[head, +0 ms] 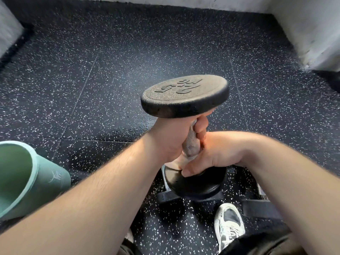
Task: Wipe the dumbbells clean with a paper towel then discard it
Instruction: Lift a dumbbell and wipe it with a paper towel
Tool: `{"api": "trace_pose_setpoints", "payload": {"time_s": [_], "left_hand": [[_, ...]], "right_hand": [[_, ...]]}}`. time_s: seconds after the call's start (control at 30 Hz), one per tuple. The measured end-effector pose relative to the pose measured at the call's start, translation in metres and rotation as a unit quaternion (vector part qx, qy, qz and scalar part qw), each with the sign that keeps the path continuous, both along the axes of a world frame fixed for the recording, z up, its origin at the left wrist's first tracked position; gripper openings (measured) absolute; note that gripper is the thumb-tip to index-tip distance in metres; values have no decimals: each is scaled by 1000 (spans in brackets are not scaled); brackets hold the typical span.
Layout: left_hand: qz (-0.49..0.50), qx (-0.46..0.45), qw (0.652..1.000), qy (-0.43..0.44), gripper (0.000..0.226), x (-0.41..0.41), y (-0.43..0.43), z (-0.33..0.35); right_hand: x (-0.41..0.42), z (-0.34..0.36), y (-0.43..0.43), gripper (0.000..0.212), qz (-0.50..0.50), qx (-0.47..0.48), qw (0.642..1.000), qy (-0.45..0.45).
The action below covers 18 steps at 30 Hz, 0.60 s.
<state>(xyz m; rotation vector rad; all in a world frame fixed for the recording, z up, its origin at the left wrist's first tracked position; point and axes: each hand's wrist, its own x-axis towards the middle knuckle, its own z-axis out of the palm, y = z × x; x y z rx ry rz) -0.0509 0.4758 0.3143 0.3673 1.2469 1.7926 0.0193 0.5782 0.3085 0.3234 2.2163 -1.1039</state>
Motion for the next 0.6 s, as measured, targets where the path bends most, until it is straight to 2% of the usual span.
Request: {"api": "trace_pose_setpoints", "payload": {"time_s": [0.1,0.2,0.27,0.37,0.5,0.6], "left_hand": [[-15,13,1000,6,12,3,-1,3],[16,-1,1000,-13,14,3,1,8],[61,-35,997,-26,24,1,4,9],[150,-96,982,-70,33,-4,9,7],[237,-178,950,-93,27,-6,12,3],[265,-184,942,-94,26,-5,13,2]], "right_hand": [[3,-2,2,48,5,-25,1000,1],[3,2,-1,27,-4,10,999,33],[1,5,-8,22,-26,74,996,49],[-2,12,-25,44,-70,188,979,34],[-6,6,-44,30,-78,287,954,35],[-9,1,-48,26,-95,314,944,33]]}}
